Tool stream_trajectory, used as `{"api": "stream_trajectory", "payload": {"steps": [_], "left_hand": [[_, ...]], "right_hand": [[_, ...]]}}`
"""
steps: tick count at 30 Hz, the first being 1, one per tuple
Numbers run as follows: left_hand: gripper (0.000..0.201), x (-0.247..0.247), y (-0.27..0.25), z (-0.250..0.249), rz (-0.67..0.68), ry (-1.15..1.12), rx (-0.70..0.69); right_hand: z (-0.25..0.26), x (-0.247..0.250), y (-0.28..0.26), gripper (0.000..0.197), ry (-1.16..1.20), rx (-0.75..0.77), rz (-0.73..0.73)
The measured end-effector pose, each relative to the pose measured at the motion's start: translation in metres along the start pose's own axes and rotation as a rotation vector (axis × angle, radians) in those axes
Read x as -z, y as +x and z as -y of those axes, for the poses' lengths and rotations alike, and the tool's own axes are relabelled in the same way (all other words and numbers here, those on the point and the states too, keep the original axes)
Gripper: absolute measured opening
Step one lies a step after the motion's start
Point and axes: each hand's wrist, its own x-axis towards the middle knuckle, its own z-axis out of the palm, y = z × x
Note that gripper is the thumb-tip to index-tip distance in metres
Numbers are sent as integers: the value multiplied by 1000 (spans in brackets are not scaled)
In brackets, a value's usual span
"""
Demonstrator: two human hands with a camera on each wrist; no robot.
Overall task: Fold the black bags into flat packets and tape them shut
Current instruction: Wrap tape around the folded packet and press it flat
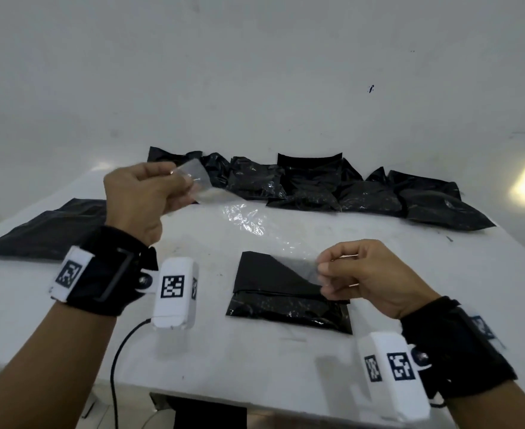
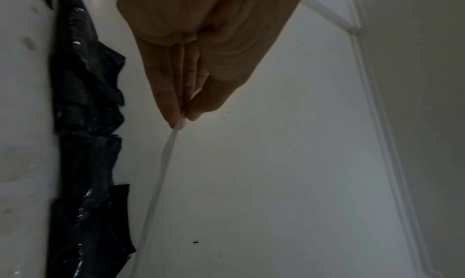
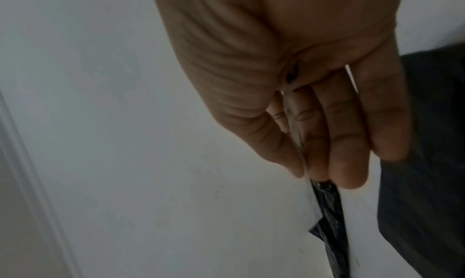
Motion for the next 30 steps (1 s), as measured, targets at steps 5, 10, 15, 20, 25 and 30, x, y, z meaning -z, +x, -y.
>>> {"api": "stream_trajectory", "payload": {"steps": [5, 10, 15, 20, 25, 30], "left_hand": [[18, 4, -16, 42, 10, 41, 167], [17, 5, -31, 73, 40, 89, 278], [8, 8, -41, 89, 140, 185, 344], [9, 8, -50, 96, 154, 219, 377], [7, 10, -54, 100, 147, 258, 385], [15, 11, -55, 98, 177, 357, 346]], "right_hand": [[-4, 30, -1, 17, 100, -51, -149], [-16, 45, 2, 15, 79, -105, -251], [-30, 47, 7, 7, -26, -182, -313], [-37, 47, 14, 6, 45, -199, -385], [-47, 48, 12, 17, 51, -118, -340], [-52, 48, 13, 22, 20, -111, -364]]}}
